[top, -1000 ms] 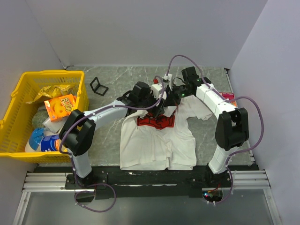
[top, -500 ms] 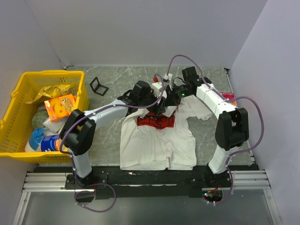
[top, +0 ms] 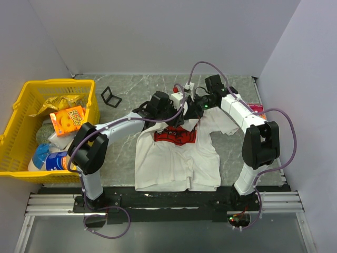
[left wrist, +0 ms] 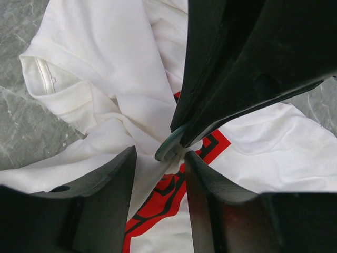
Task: Remove the brooch from the garment
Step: Open the brooch on the clothes, then remove the brooch from the clothes.
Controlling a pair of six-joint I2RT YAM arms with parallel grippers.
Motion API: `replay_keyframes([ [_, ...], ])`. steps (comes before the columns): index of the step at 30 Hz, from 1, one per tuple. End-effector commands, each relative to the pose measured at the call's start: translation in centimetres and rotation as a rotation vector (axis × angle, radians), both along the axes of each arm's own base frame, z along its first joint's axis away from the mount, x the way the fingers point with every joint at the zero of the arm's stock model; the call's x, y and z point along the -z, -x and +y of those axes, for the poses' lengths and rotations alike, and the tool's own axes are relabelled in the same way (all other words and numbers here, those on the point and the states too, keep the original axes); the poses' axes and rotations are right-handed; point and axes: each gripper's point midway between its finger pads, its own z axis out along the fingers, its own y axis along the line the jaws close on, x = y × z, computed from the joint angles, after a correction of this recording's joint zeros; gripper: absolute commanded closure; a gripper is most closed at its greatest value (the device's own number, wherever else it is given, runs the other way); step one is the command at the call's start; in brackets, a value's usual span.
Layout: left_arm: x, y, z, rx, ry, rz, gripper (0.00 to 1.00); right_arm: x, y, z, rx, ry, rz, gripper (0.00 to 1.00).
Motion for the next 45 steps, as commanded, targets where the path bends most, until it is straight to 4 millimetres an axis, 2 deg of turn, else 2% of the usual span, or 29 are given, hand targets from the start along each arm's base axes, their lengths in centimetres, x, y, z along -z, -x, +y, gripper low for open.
replay_keyframes([
  [1, -1.4, -0.9, -0.1, -0.024, 0.022, -0.062, 0.55, -2.8, -0.3, 0.1, -0.015, -0.046, -0.049, 1.0],
  [5, -1.5, -0.5, -0.3, 0.005, 0.027, -0.06, 0.66, -2.6, -0.2, -0.1, -0.016, -0.042, -0.045, 1.0],
  [10, -1.7, 0.4, -0.7, 0.061, 0.04, -0.055, 0.72, -2.5, -0.3, -0.4, -0.013, -0.044, -0.036, 1.0],
  [13, -1.9, 1.0, -0.8, 0.096, 0.047, -0.05, 0.69, -2.8, -0.2, -0.5, -0.013, -0.048, -0.04, 1.0],
  [16, -2.1, 1.3, -0.7, 0.121, 0.052, -0.053, 0.6, -2.8, -0.2, -0.5, -0.016, -0.051, -0.038, 1.0],
  [17, -2.3, 1.4, -0.6, 0.125, 0.056, -0.052, 0.54, -2.8, -0.1, -0.6, -0.017, -0.052, -0.031, 1.0],
  [20, -2.8, 1.1, -0.2, 0.13, 0.071, -0.051, 0.48, -2.8, -0.1, -0.6, -0.019, -0.055, -0.029, 1.0],
  [25, -3.3, 1.0, 0.3, 0.143, 0.093, -0.046, 0.47, -2.9, -0.1, -0.7, -0.018, -0.059, -0.025, 1.0],
  [37, -3.7, 2.7, -1.4, 0.246, 0.167, 0.041, 0.47, -2.6, 0.1, -0.5, -0.027, -0.065, -0.007, 1.0],
  [45, -3.8, 2.3, -1.6, 0.231, 0.166, 0.036, 0.48, -2.3, 0.1, -0.4, -0.03, -0.065, 0.005, 1.0],
])
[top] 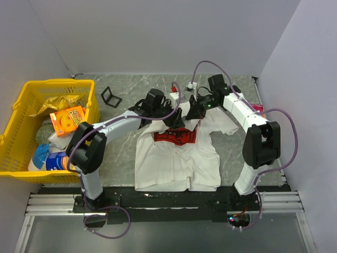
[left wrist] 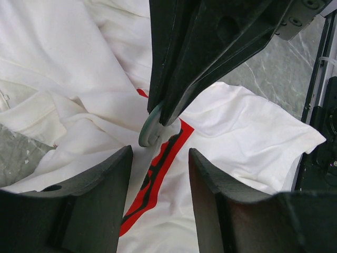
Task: Remove the brooch from the garment
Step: Remove the brooch from the clothes.
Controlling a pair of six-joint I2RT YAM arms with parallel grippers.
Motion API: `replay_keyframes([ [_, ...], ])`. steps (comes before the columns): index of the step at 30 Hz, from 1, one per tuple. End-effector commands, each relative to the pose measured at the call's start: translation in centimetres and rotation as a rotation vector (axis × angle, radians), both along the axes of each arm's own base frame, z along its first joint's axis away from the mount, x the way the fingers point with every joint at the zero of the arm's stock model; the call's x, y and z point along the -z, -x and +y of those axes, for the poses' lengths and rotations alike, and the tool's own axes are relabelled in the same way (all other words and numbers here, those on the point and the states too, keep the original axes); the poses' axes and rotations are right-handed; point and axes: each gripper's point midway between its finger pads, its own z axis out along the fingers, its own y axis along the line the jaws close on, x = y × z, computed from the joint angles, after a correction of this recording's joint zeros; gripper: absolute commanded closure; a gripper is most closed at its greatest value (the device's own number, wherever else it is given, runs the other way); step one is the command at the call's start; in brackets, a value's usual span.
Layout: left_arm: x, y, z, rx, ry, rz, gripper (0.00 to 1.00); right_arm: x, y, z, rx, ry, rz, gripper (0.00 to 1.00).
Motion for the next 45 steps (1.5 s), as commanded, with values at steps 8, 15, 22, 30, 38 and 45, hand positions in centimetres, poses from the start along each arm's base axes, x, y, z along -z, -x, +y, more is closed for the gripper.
replay_keyframes([
  [8, -2.7, -0.4, -2.2, 0.009, 0.045, -0.032, 0.49, -1.9, -0.4, 0.4, -0.021, -0.04, -0.032, 1.0],
  [15, -2.2, 0.0, -2.3, 0.019, 0.029, -0.044, 0.52, -2.2, -0.3, 0.3, -0.026, -0.043, -0.039, 1.0],
  [22, -1.8, -0.3, -2.0, 0.001, 0.017, -0.054, 0.53, -2.5, 0.0, 0.4, -0.033, -0.051, -0.038, 1.0],
  [30, -1.3, -0.6, -1.9, -0.019, -0.001, -0.065, 0.67, -3.2, 0.7, 0.5, -0.057, -0.07, -0.043, 1.0],
  [38, -1.3, -0.6, -1.7, -0.025, -0.011, -0.078, 0.75, -3.1, 0.7, 0.4, -0.054, -0.071, -0.038, 1.0],
  [45, -1.3, -0.5, -1.5, -0.021, -0.015, -0.089, 0.75, -3.3, 0.7, 0.4, -0.061, -0.079, -0.038, 1.0],
])
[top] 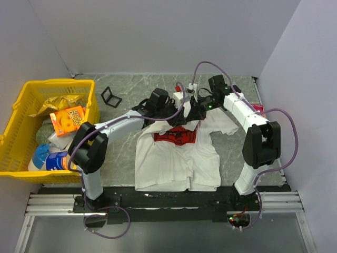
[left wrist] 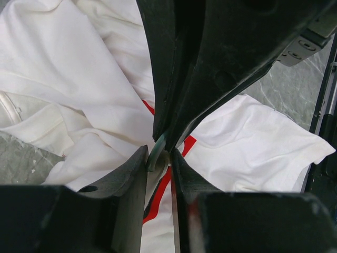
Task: Remove the brooch from the garment
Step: Remove the brooch from the clothes.
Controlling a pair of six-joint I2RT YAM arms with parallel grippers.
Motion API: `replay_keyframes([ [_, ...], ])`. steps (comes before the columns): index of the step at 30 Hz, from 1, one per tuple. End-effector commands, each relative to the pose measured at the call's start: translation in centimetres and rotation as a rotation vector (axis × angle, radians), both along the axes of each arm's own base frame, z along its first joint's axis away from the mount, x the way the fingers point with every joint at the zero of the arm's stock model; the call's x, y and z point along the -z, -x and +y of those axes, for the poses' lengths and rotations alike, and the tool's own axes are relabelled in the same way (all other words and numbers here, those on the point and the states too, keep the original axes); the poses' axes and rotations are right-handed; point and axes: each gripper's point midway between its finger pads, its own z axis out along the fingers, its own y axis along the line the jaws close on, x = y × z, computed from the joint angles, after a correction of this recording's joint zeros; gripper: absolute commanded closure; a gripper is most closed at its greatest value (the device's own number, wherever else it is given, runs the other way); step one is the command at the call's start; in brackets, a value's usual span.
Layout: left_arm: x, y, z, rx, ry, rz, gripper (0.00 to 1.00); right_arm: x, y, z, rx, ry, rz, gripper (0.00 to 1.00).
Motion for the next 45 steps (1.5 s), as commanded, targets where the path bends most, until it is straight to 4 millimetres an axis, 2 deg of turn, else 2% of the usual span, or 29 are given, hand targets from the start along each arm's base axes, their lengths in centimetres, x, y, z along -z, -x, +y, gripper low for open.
replay_keyframes([
  [1, -0.7, -0.1, -0.3, 0.006, 0.008, -0.041, 0.75, -3.2, -0.2, 0.4, -0.016, -0.064, -0.037, 1.0],
  [6, -0.7, 0.3, -0.2, 0.028, 0.012, -0.04, 0.75, -3.2, -0.1, 0.4, -0.018, -0.064, -0.036, 1.0],
  [21, -0.3, 2.2, -0.8, 0.14, 0.03, -0.009, 0.89, -3.3, 0.1, 0.3, -0.029, -0.078, -0.045, 1.0],
  [34, -0.1, 2.2, -0.7, 0.141, 0.029, -0.002, 0.97, -3.5, 0.0, 0.2, -0.03, -0.101, -0.039, 0.78],
  [35, -0.1, 2.2, -0.8, 0.143, 0.03, -0.004, 0.97, -3.6, 0.0, 0.1, -0.028, -0.105, -0.039, 0.73],
  [39, -0.1, 2.3, -0.8, 0.146, 0.031, -0.002, 0.98, -3.9, 0.1, 0.1, -0.029, -0.122, -0.039, 0.66],
  [43, -0.2, 2.3, -0.8, 0.147, 0.034, -0.003, 0.99, -3.8, 0.0, 0.1, -0.023, -0.13, -0.038, 0.67],
  [45, -0.2, 2.3, -0.7, 0.145, 0.033, -0.003, 0.99, -3.8, -0.1, 0.0, -0.023, -0.126, -0.041, 0.74],
])
